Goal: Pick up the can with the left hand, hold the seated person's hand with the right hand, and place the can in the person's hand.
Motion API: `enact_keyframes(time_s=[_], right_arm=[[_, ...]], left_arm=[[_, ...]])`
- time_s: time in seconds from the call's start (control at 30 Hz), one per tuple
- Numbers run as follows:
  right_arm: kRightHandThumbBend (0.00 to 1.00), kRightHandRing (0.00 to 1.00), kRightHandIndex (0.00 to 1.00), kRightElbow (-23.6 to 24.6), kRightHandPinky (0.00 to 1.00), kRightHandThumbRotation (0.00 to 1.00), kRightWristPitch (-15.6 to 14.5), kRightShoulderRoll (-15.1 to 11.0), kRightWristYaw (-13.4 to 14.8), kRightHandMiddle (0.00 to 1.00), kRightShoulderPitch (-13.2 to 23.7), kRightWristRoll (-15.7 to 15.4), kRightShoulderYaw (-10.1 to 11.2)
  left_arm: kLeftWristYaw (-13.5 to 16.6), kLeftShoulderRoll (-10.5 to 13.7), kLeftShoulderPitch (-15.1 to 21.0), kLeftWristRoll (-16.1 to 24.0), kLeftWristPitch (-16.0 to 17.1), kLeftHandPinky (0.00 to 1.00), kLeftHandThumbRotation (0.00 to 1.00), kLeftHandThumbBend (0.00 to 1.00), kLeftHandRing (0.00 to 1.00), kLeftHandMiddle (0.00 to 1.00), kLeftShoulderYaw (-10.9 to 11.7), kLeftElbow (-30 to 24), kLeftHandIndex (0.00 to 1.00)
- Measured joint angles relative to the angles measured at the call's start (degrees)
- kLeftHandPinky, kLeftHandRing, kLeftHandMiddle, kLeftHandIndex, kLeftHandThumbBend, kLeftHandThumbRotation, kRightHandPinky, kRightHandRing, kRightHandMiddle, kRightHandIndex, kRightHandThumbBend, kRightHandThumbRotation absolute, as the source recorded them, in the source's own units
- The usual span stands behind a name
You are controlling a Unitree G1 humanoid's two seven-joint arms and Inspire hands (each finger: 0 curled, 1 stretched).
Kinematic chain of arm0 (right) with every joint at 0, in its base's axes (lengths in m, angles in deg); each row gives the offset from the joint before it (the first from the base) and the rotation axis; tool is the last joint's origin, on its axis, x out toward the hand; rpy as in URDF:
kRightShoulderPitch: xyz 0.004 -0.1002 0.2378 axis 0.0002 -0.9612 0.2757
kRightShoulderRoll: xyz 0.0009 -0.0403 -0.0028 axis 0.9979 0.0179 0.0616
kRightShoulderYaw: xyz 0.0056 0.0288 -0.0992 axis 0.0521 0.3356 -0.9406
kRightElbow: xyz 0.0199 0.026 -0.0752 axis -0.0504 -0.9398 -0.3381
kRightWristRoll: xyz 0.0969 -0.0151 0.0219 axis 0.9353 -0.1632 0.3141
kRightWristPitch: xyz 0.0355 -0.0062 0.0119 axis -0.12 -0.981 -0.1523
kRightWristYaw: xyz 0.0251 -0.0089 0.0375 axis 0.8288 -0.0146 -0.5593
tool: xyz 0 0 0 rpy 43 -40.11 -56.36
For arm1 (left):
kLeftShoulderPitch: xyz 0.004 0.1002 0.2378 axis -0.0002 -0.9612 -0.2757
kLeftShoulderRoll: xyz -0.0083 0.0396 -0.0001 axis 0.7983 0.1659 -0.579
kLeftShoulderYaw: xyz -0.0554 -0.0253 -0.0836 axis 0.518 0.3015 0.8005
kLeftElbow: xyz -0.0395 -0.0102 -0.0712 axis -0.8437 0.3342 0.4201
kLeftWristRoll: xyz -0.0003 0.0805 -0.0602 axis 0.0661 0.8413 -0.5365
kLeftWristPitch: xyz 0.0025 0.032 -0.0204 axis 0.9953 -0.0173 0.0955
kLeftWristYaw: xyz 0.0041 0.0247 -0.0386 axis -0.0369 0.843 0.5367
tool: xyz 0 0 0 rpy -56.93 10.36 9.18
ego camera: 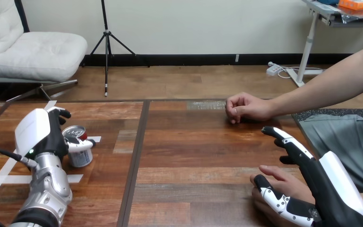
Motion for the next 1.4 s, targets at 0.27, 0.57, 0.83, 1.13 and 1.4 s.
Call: enact_keyframes(time_s=[0.27, 0.57, 0.83, 1.13, 1.4], right_arm=[[0.34, 0.91, 0.89, 0.7, 0.81, 0.0, 0.0, 0.0, 0.0, 0.93, 0.0, 0.0, 0.0], [0.34, 0.91, 0.89, 0.9, 0.81, 0.0, -0.1, 0.0, 0.0, 0.93, 0.0, 0.0, 0.0], [0.34, 0.91, 0.89, 1.0, 0.8, 0.0, -0.4, 0.0, 0.0, 0.93, 0.0, -0.3, 0.0], [0.34, 0.91, 0.89, 1.0, 0.8, 0.0, -0.4, 0.0, 0.0, 0.93, 0.0, -0.4, 0.0], [0.34, 0.91, 0.89, 1.1, 0.8, 0.0, -0.4, 0.0, 0.0, 0.93, 0.0, -0.5, 0.0]], left_arm=[[-0.3, -0.2, 0.0, 0.0, -0.4, 0.59, 0.0, 0.88, 0.68, 0.72, 0.0, 0.0, 0.7], [0.8, -0.3, 0.0, 0.2, 1.1, 0.57, 0.0, 0.87, 0.65, 0.69, 0.0, 0.0, 0.68], [0.9, -0.4, 0.0, 0.2, 2.1, 0.57, 0.0, 0.87, 0.65, 0.68, 0.0, 0.0, 0.68], [0.3, -0.5, 0.0, 0.4, 1.7, 0.57, 0.0, 0.87, 0.66, 0.7, -0.2, 0.0, 0.69], [-0.2, -0.6, 0.0, 0.4, 1.3, 0.54, 0.0, 0.85, 0.62, 0.67, -0.3, 0.0, 0.67]])
